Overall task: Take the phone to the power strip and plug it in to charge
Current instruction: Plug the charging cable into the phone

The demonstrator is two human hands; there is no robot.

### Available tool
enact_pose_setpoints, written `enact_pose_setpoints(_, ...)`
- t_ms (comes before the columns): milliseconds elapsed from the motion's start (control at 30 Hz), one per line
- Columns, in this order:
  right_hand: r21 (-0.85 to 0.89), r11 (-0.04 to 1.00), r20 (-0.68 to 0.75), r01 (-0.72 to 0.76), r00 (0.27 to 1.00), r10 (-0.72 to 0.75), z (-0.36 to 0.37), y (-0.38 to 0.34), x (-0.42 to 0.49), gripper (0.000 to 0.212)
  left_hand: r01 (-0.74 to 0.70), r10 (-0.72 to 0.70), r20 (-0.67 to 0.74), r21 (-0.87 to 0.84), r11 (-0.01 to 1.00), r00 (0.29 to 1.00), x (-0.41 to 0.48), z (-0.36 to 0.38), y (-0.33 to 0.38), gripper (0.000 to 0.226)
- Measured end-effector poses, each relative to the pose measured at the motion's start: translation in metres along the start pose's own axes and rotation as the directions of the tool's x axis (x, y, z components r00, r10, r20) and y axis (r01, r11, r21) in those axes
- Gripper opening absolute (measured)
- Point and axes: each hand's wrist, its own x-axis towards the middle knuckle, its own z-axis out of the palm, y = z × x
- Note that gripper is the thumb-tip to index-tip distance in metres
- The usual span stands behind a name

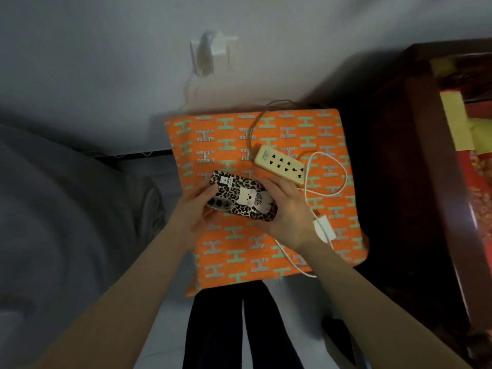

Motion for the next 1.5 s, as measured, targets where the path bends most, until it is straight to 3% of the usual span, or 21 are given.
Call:
enact_pose_setpoints(233, 0.132, 0.978, -0.077, -0.159, 0.982, 0.170, 0.036, -0.006, -0.005, 0.082, 0.000, 0.055, 0.129, -0.396, 0.918, 0.990, -0.001, 0.015, -0.033, 0.062)
enact_pose_setpoints(367, 0.220, 0.959, -0.020, -0.179, 0.982, 0.187, 0.033, -0.006, -0.006, 0.076, -0.084, 0.105, 0.034, -0.387, 0.918, 0.994, 0.005, 0.026, -0.031, 0.043)
enact_pose_setpoints(433, 0.240, 0.953, -0.101, -0.187, 0.971, 0.216, 0.022, 0.008, -0.010, 0.059, -0.077, 0.073, -0.024, -0.375, 0.924, 0.997, 0.013, 0.024, -0.024, 0.034)
enact_pose_setpoints(567, 0.069, 0.921, -0.360, -0.385, 0.851, 0.382, 0.002, 0.054, -0.021, 0.022, -0.102, 0.081, -0.073, -0.358, 0.928, 0.994, 0.029, 0.014, -0.009, 0.046)
enact_pose_setpoints(667, -0.092, 0.863, -0.315, -0.496, 0.837, 0.448, 0.002, 0.077, -0.025, 0.016, -0.066, 0.039, -0.079, -0.379, 0.923, 0.996, 0.033, 0.015, -0.006, 0.046)
enact_pose_setpoints(800, -0.226, 0.834, -0.189, -0.503, 0.863, 0.469, 0.005, 0.080, -0.022, 0.012, 0.047, -0.078, -0.046, -0.471, 0.881, 0.996, 0.033, 0.021, -0.011, 0.033)
enact_pose_setpoints(967, -0.244, 0.855, -0.302, -0.457, 0.874, 0.381, -0.011, 0.065, -0.031, 0.013, 0.106, -0.107, 0.028, -0.517, 0.849, 0.994, 0.032, 0.024, -0.016, 0.050)
enact_pose_setpoints(1067, -0.107, 0.905, -0.276, -0.412, 0.887, 0.371, -0.025, 0.051, -0.039, 0.018, 0.098, -0.106, 0.015, -0.530, 0.843, 0.994, 0.031, 0.026, -0.017, 0.049)
enact_pose_setpoints(1133, 0.150, 0.927, -0.193, -0.343, 0.910, 0.368, -0.033, 0.035, -0.038, 0.018, 0.089, -0.108, -0.005, -0.534, 0.841, 0.994, 0.030, 0.029, -0.017, 0.047)
enact_pose_setpoints(1233, 0.494, 0.815, -0.014, -0.303, 0.935, 0.355, -0.035, 0.010, -0.036, 0.019, 0.082, -0.121, -0.034, -0.556, 0.827, 0.992, 0.030, 0.031, -0.017, 0.043)
enact_pose_setpoints(1300, 0.552, 0.781, 0.021, -0.293, 0.941, 0.338, -0.032, -0.001, -0.036, 0.020, 0.081, -0.126, -0.038, -0.583, 0.808, 0.991, 0.030, 0.031, -0.017, 0.043)
enact_pose_setpoints(1500, 0.506, 0.818, -0.031, -0.274, 0.942, 0.335, -0.023, -0.016, -0.031, 0.015, 0.112, -0.139, -0.003, -0.577, 0.809, 0.990, 0.026, 0.033, -0.021, 0.047)
